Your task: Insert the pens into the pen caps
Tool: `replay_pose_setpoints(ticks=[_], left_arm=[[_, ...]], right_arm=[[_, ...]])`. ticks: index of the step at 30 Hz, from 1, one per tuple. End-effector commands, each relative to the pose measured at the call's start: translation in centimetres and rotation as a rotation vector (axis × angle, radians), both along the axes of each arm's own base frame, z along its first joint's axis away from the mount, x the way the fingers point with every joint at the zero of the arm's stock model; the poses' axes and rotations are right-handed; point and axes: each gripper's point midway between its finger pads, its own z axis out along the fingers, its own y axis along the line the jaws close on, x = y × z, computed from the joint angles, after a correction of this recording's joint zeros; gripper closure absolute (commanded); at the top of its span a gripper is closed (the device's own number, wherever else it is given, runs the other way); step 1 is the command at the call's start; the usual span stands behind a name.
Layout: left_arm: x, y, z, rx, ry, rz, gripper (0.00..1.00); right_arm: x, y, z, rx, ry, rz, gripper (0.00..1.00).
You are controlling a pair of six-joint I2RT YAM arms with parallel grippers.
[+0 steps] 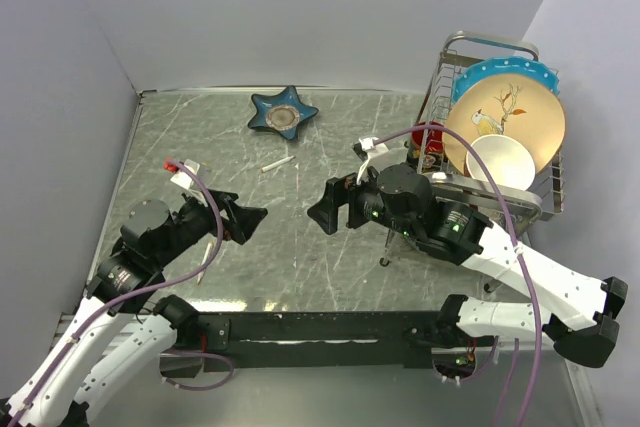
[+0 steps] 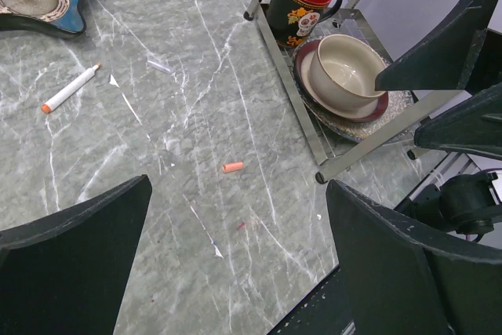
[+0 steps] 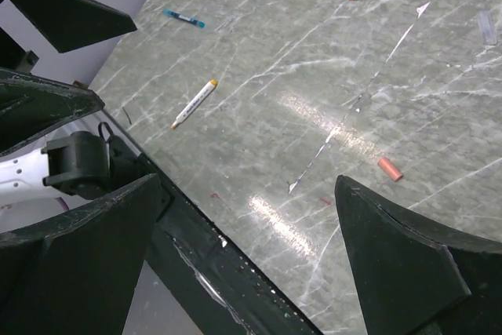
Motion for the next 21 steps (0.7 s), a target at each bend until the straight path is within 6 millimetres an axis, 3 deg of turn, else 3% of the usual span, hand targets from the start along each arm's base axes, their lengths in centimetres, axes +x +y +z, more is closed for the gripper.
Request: replay_pose_setpoints(ticks=[1, 7, 9, 14, 20, 21], left_arm=[[0.3, 0.1, 0.9, -0.014, -0.034, 0.010, 0.01], [0.9, 0.0, 1.4, -0.013, -0.058, 0.023, 0.01], [2.0, 0.3, 1.5, -0.001, -0.054, 0.066, 0.01], [6.8, 1.0, -1.3, 0.151, 0.107, 0.222, 0.01], [13.2, 1.3, -4.2, 0.208, 0.266, 0.258, 0.10], [14.4, 2.4, -4.5, 0.198, 0.286, 0.281, 0.10]], right_arm=[[-0.1, 0.4, 3.0, 0.070, -0.044, 0.011, 0.00], [-0.4, 0.2, 3.6, 0.075, -0.057, 0.025, 0.00], [-0.7, 0.2, 3.9, 0.086, -0.067, 0.047, 0.00], [-3.9, 1.4, 5.9, 0.140, -0.104, 0.253, 0.00], [-4.4, 0.3, 6.7, 0.146, -0.150, 0.256, 0.04], [-4.6, 0.0, 7.1, 0.154, -0.161, 0.257, 0.04]])
